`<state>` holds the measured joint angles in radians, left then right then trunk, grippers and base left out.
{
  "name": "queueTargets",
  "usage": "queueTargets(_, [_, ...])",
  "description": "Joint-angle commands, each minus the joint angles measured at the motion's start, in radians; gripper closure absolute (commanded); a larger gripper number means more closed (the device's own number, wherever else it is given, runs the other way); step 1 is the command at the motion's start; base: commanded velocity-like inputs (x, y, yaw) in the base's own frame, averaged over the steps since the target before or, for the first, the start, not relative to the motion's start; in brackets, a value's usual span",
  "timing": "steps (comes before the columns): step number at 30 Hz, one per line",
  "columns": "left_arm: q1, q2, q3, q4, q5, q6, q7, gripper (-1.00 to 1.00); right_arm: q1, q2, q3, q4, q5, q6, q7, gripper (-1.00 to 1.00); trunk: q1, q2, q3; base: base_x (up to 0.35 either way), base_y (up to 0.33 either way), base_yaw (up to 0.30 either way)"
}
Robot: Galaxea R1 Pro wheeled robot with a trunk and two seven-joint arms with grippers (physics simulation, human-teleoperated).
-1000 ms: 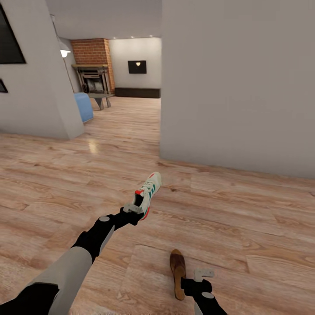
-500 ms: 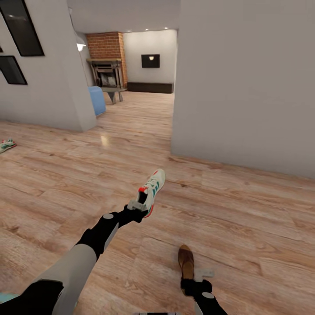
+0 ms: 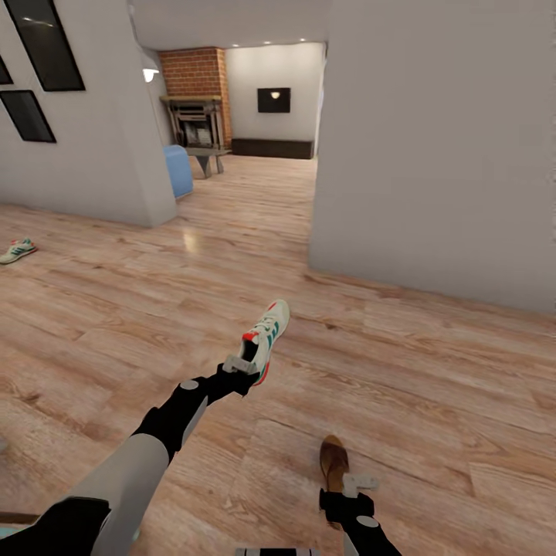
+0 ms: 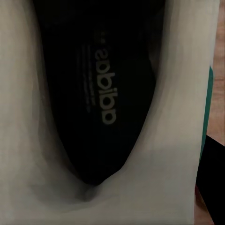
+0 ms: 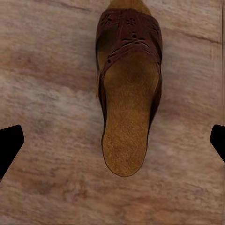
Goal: Pick up the two gym shoes and the two sandals from the corridor floor and place them onto the hallstand (shoe rack) in the corridor, making sure they are on the rack and not on the floor. Arrange them so the two gym shoes are next to each other and the two sandals are next to each other.
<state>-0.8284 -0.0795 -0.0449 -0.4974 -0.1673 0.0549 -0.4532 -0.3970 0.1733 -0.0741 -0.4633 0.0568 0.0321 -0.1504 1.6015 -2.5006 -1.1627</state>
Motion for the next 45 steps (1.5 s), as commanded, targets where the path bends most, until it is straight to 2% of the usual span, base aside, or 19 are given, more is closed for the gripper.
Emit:
queueTargets(1, [0.0,0.0,0.002,-0.003,-0.005,0.005,-0.003,1.0,0.0,0.001,-0.005,-0.001,0.005,0.004,0.0,-1.0,0.0,0.0,-0.002,0.271,0.0,-0.185])
queueTargets(24, [0.0,-0.004,-0.002,-0.004,-0.005,0.002,-0.01,1.0,0.0,0.001,-0.004,0.0,0.006,0.003,0.0,-1.0,0.0,0.0,-0.006,0.115,0.0,-0.062])
queueTargets(35, [0.0,-0.005,-0.007,-0.004,-0.011,0.0,-0.007,1.0,0.0,0.001,-0.003,0.006,0.007,0.0,-0.002,-1.0,0.0,0.0,-0.006,0.013,0.0,-0.007])
queueTargets(40, [0.0,-0.002,-0.01,-0.004,-0.011,0.001,-0.007,1.0,0.0,0.001,-0.002,0.009,0.009,-0.043,-0.003,-1.0,0.0,0.0,-0.006,0.0,0.0,0.0])
queueTargets(41, [0.0,-0.001,-0.01,-0.004,-0.01,0.002,-0.008,1.0,0.0,0.001,-0.001,0.011,0.009,-0.076,-0.004,-1.0,0.0,0.0,-0.006,0.0,0.0,0.0])
queueTargets(45, [0.0,-0.001,-0.01,-0.004,-0.009,0.002,-0.009,1.0,0.0,0.001,-0.001,0.029,0.009,-0.132,-0.004,-1.0,0.002,-0.001,-0.022,0.0,0.0,0.0])
